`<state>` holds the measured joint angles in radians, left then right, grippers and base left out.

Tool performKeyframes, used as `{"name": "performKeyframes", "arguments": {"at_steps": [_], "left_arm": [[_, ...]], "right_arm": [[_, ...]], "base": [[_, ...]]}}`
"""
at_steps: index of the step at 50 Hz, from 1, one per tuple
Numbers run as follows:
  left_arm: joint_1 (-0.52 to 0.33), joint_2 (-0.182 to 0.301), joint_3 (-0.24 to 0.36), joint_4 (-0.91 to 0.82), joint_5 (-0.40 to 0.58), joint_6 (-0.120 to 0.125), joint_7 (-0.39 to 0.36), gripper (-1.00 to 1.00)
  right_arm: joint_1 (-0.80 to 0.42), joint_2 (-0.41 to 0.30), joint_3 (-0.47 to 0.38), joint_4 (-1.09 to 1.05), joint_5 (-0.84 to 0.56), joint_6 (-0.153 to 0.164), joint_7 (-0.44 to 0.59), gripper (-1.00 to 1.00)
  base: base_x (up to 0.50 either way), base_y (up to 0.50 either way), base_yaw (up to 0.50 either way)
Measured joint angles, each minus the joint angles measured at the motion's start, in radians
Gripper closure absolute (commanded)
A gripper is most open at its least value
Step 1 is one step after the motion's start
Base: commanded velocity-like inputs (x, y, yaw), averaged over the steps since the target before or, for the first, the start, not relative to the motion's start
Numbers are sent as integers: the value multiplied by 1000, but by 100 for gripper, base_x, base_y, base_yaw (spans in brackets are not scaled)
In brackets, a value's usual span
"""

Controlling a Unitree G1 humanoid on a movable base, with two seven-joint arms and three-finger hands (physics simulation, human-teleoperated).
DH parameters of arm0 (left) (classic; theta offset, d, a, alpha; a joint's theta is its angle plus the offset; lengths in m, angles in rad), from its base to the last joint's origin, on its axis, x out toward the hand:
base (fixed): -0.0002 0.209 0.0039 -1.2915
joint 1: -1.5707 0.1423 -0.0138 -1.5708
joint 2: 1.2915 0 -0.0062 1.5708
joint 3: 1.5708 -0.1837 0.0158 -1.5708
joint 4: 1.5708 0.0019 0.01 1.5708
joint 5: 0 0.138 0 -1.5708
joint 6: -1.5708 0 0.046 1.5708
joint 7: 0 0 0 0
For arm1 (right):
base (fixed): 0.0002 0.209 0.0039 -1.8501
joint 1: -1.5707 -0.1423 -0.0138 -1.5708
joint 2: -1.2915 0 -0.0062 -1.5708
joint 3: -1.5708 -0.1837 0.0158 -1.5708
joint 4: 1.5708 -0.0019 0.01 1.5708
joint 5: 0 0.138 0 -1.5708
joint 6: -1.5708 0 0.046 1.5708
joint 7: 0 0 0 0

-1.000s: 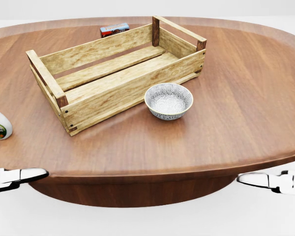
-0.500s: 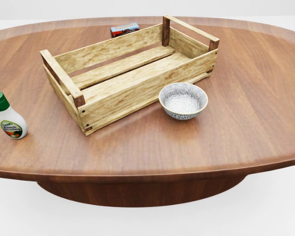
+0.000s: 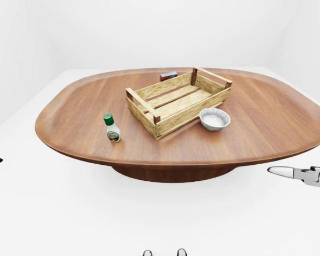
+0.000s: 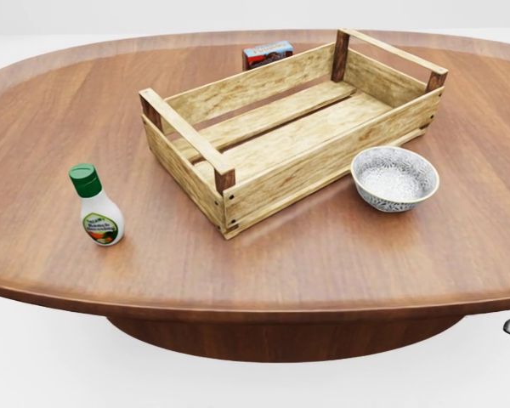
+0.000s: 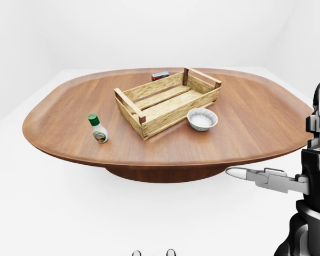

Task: Pick up the salad dressing and put it in the tray.

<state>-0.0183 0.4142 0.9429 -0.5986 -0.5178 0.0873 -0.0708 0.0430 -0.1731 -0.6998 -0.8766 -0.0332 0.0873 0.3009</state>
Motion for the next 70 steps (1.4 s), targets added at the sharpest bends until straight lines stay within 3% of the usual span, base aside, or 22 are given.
{"name": "performKeyframes", "arguments": {"at_steps": [28,48,70], "left_arm": [[2,-3,-3,19,15,0,-10,-100],[0,-11,-20,36,31,0,-19,-100],[1,-17,-33,41,39,0,-25,-100]], "right_arm": [[7,15,21,2,-42,0,60,-100],[-2,2,-49,-50,179,0,44,-100],[4,0,-54,-49,225,0,36,-100]], "base": [[41,37,0],[50,1,0],[50,-2,0]]}}
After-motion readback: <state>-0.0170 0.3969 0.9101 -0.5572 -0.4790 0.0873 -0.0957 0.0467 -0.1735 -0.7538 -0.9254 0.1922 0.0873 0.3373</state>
